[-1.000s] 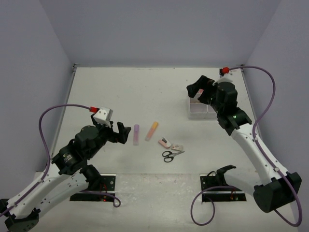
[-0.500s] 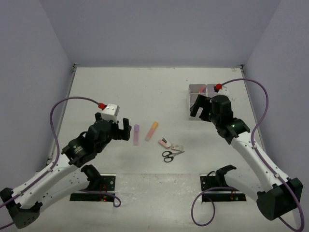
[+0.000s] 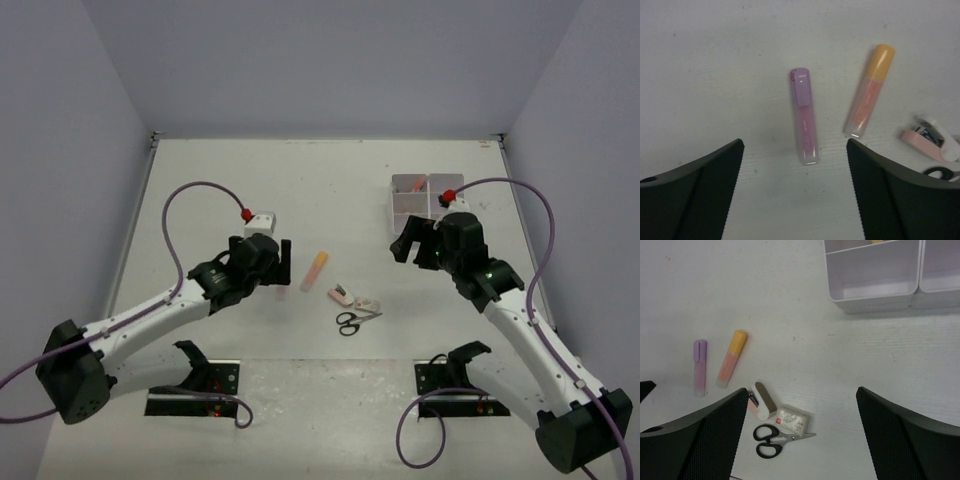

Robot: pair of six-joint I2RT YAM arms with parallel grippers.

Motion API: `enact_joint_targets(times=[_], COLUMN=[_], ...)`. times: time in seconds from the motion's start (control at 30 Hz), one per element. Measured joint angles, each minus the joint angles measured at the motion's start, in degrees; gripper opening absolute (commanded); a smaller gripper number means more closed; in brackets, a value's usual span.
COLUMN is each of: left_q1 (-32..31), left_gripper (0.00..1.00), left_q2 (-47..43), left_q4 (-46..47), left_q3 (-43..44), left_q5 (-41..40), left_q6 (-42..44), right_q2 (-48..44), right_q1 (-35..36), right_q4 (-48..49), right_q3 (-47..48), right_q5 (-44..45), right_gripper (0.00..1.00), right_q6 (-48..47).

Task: Sort the stationery into containers
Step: Pick up the pen from the center of the board.

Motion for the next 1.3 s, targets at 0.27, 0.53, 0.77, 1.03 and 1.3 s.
enact_joint_targets(times=[0.27,0.53,0.77,1.03,1.3], left_q1=[0.0,0.2,0.5,0.7,-5.7], left_gripper=[0.58,0.46,0.1,0.0,0.0], left_q2=[23.4,27.9,30.7,26.8,0.0], left_q4=[3.7,8.8,15.8,17.7,26.8], left_q3=[2.1,2.7,3.1,-0.7,-14.6], left_q5=[0.6,1.5,2.7,4.4,6.1], left_q6=[-0.2,-0.1,0.4,0.3,3.1], right_q2=[1.4,2.4,2.6,0.6,-5.5], right_q1=[0.1,0.6,1.0,1.0,2.6], right_q4=[0.1,0.7,1.3,3.7,15.9], right_q3=[-0.1,-0.7,-0.8,-2.1,-8.3], right_q5=[-3.4,-5.3,-7.4,-12.8,-26.4], right_gripper=[0.92,0.94,0.95,0.99,0.98], right_q6=[-0.8,-1.3,-2.0,-2.6,4.0])
